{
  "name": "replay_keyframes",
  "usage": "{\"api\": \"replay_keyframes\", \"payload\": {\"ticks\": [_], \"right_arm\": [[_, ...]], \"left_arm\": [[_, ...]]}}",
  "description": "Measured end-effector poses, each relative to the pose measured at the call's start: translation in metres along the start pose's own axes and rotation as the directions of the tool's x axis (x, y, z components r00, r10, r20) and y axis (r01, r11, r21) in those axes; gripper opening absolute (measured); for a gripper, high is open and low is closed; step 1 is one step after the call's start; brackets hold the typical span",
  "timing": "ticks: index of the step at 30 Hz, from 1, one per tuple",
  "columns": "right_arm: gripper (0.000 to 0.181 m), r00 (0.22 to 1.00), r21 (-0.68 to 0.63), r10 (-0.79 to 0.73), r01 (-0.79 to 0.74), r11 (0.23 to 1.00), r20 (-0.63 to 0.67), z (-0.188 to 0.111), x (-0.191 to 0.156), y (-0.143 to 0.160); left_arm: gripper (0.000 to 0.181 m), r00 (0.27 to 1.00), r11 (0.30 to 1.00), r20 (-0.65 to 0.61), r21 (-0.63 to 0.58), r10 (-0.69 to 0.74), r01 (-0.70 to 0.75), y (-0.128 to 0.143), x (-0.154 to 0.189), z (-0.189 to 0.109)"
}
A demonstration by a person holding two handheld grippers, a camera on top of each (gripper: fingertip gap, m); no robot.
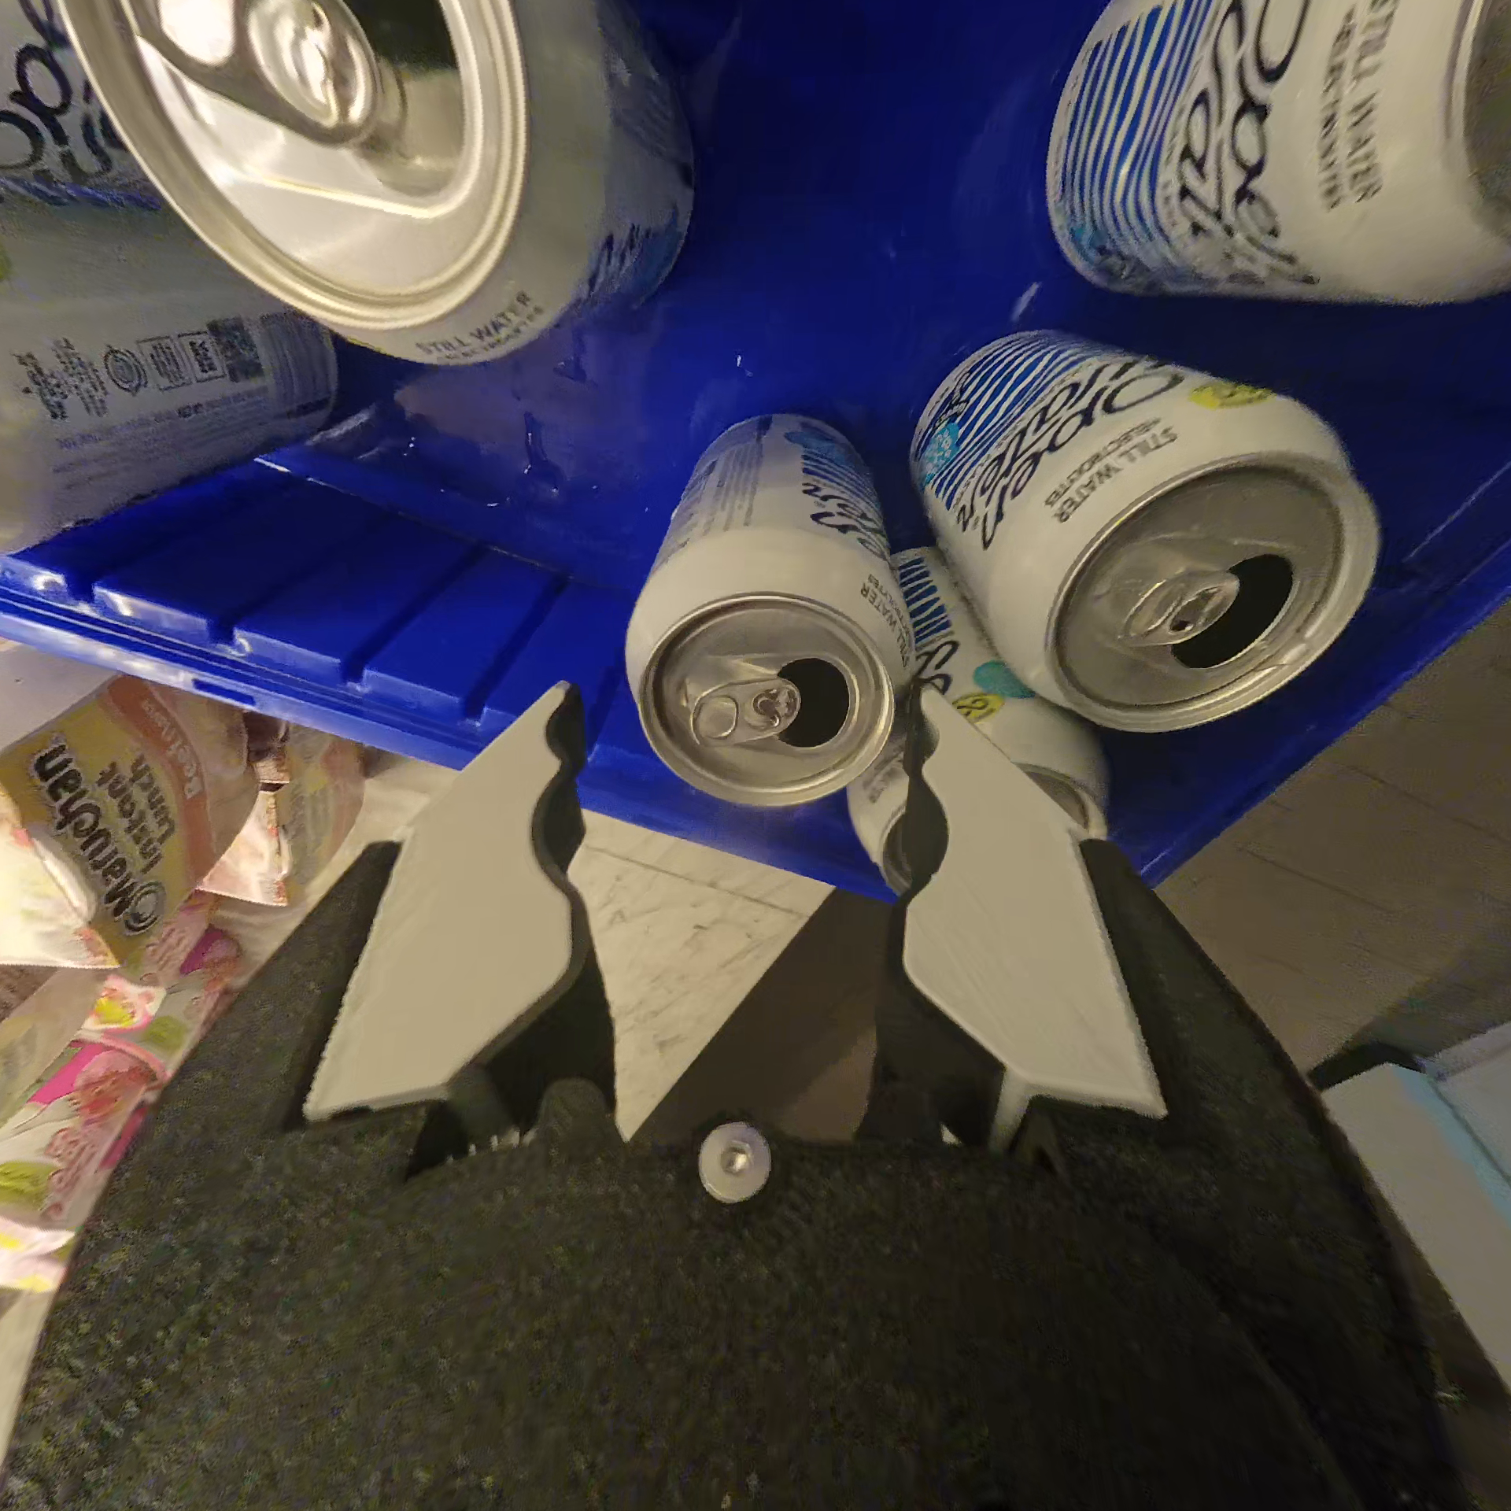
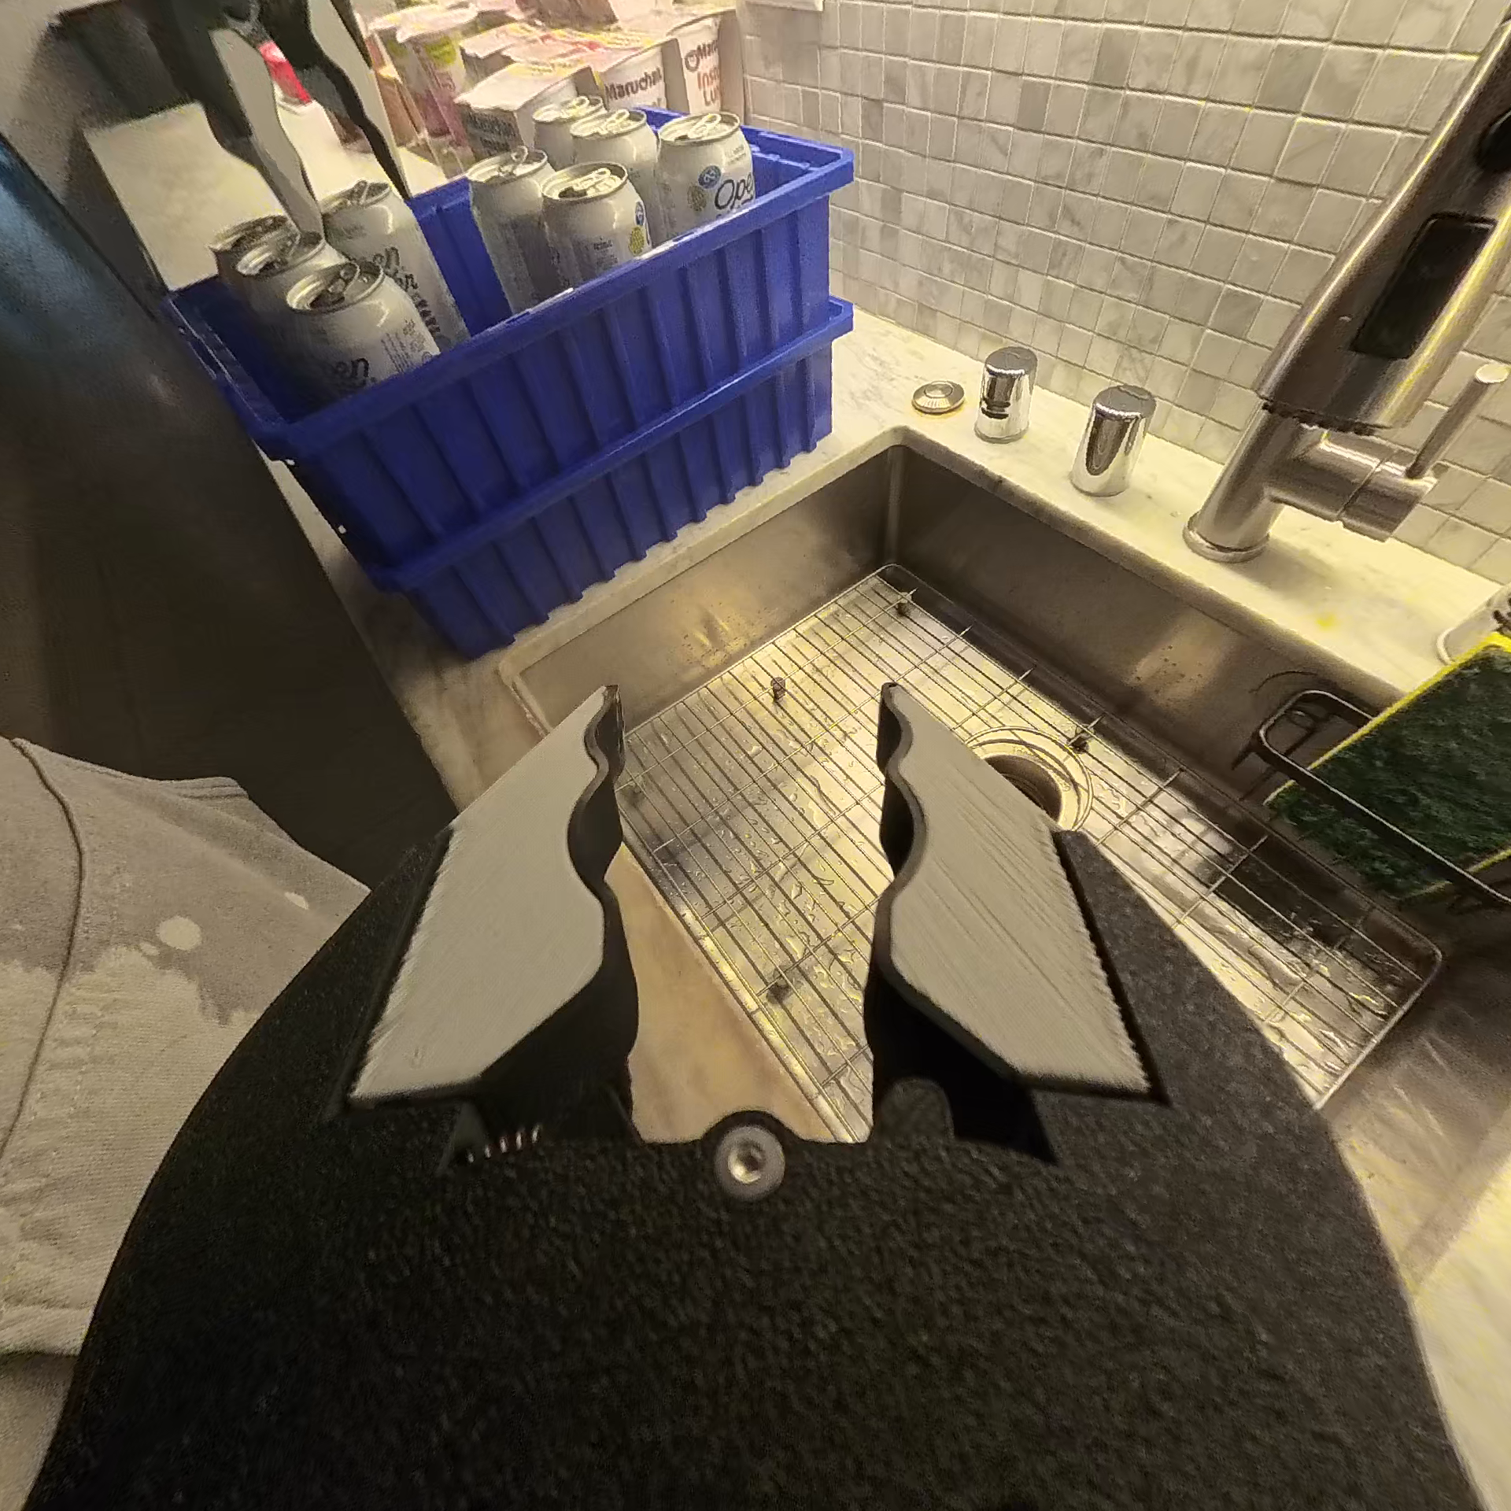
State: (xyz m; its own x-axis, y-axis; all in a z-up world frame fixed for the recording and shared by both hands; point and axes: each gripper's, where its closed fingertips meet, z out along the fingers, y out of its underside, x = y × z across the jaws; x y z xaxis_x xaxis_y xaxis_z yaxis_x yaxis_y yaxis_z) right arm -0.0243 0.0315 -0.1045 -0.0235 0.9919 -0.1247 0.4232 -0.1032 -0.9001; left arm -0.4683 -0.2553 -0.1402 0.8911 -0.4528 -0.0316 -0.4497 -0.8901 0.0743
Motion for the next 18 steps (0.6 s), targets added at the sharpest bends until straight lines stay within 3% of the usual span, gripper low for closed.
{"api": "replay_keyframes", "payload": {"ticks": [1, 8, 18], "right_arm": [[0.062, 1.0, 0.0, 0.002, -0.002, 1.0, 0.0, 0.0, 0.0, 0.0], [0.06, 1.0, -0.011, 0.01, -0.01, 1.0, -0.005, 0.001, -0.002, 0.006], [0.059, 1.0, -0.013, 0.022, -0.022, 1.0, -0.005, 0.002, -0.005, 0.011]], "left_arm": [[0.078, 1.0, 1.0, -0.018, 0.003, -0.009, 0.009, -0.002, 0.001, -0.001], [0.066, 0.996, 0.999, -0.087, -0.041, -0.029, 0.026, -0.006, 0.005, 0.0], [0.066, 0.993, 0.975, -0.107, -0.213, 0.043, -0.066, 0.017, 0.01, -0.001]]}}
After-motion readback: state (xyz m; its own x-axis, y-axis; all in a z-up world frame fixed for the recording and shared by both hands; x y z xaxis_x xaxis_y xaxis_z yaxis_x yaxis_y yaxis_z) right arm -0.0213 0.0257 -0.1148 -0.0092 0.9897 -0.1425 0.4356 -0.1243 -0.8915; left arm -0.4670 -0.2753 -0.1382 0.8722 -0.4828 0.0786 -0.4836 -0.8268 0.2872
